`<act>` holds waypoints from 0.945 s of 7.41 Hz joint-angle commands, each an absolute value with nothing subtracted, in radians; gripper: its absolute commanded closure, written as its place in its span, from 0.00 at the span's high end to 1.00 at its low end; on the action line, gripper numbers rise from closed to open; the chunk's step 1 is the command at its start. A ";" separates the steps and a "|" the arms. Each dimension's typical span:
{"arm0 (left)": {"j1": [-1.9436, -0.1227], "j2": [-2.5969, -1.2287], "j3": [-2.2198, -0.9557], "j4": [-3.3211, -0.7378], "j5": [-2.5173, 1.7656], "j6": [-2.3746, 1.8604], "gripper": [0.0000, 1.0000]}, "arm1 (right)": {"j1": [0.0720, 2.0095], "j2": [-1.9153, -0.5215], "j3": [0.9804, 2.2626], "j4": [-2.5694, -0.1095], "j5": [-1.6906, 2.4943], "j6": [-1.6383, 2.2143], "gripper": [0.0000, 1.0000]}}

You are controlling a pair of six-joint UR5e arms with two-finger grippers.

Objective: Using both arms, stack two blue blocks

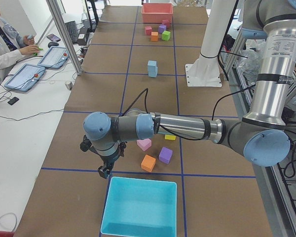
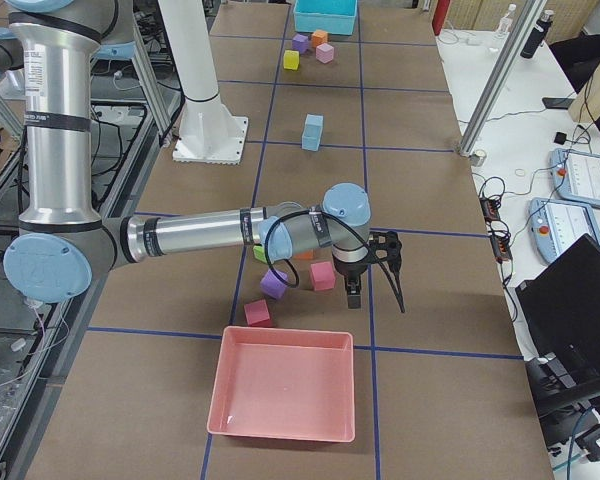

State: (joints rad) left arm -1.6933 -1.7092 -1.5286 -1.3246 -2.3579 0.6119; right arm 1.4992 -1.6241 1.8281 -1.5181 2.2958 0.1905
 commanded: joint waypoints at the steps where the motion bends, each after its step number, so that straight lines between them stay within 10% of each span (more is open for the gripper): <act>1: -1.698 -1.706 -1.479 -1.333 -2.358 0.620 0.99 | 1.523 -1.643 1.881 -1.609 2.295 0.137 1.00; 7: -1.697 -1.672 -1.457 -1.351 -2.359 0.615 0.99 | 1.522 -1.647 1.881 -1.609 2.290 0.138 1.00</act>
